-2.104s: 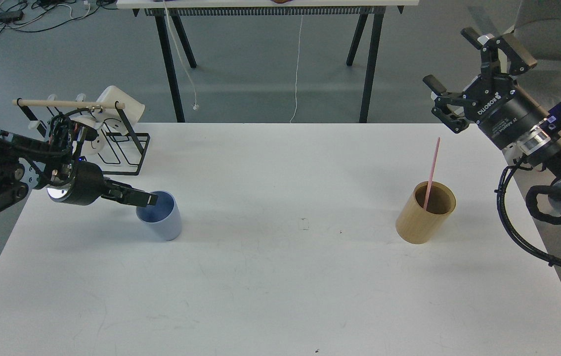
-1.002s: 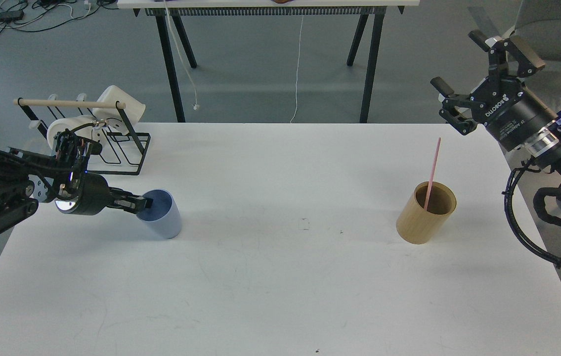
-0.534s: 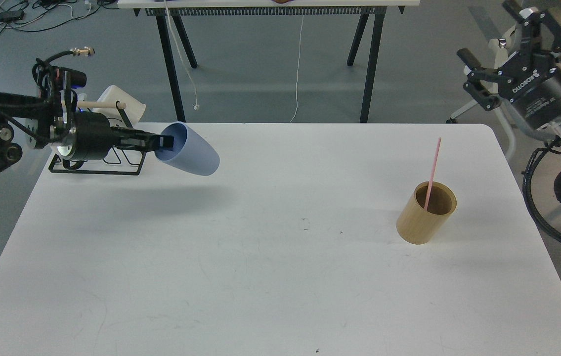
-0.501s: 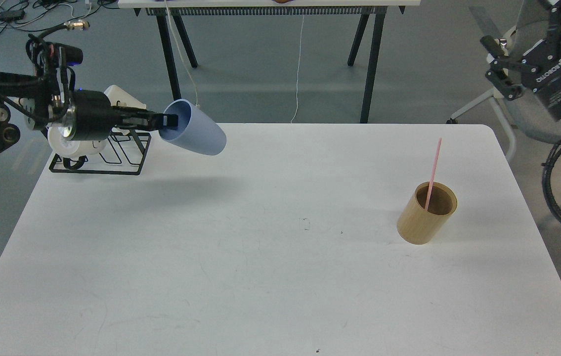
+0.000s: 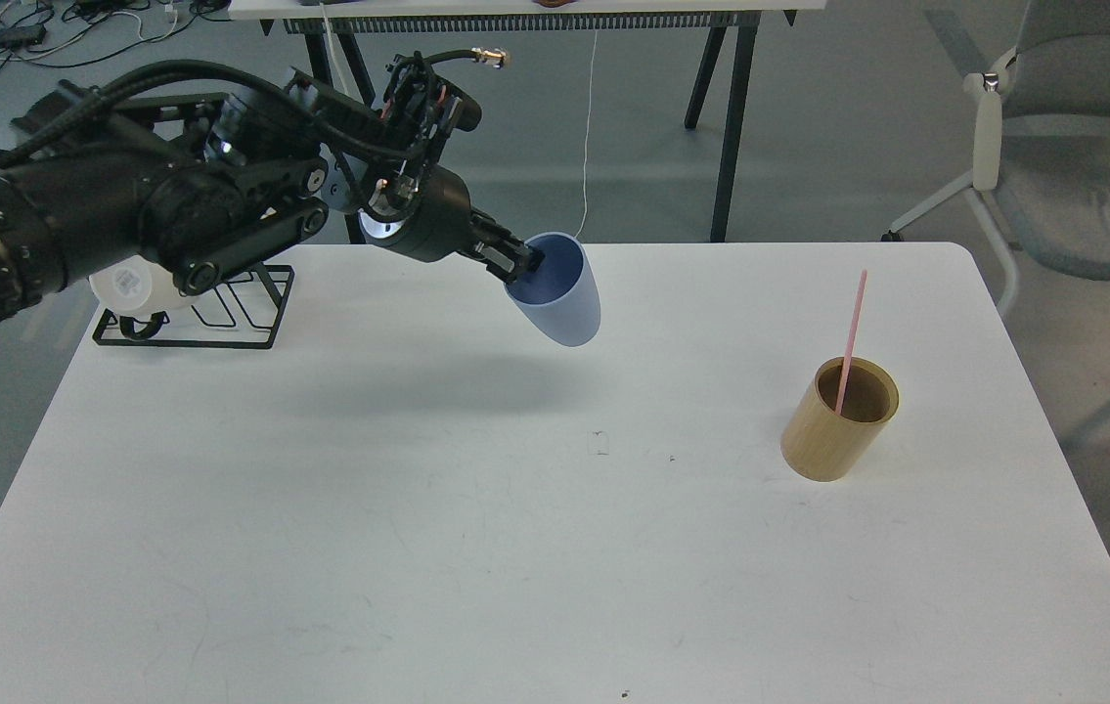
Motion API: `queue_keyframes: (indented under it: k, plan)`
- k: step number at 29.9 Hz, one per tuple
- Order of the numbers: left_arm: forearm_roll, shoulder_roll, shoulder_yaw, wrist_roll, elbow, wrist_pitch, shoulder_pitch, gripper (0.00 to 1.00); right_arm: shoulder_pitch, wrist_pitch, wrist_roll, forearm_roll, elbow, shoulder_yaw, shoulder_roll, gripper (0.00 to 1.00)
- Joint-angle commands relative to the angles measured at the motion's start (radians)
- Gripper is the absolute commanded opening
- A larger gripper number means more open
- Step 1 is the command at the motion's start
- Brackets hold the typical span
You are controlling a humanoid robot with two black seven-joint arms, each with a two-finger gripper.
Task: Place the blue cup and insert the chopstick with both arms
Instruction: 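Lift the blue cup with the left gripper and carry it toward table center, then set the blue cup down upright and open the left gripper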
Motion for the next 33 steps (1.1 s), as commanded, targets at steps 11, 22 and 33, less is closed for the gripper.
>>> queue_keyframes:
  k: [11, 22, 33]
  plan:
    - [0.077, -0.161, 0.242, 0.0, 0.094, 0.0, 0.04, 0.01, -0.075, 0.0, 0.0, -0.001, -0.027, -0.012, 0.022, 0.96]
    - [0.077, -0.155, 0.245, 0.0, 0.101, 0.0, 0.087, 0.06, -0.075, 0.0, 0.0, -0.001, -0.024, -0.013, 0.037, 0.96]
    - [0.073, -0.143, 0.234, 0.0, 0.1, 0.0, 0.101, 0.14, -0.077, 0.0, 0.0, -0.013, -0.021, -0.018, 0.037, 0.97]
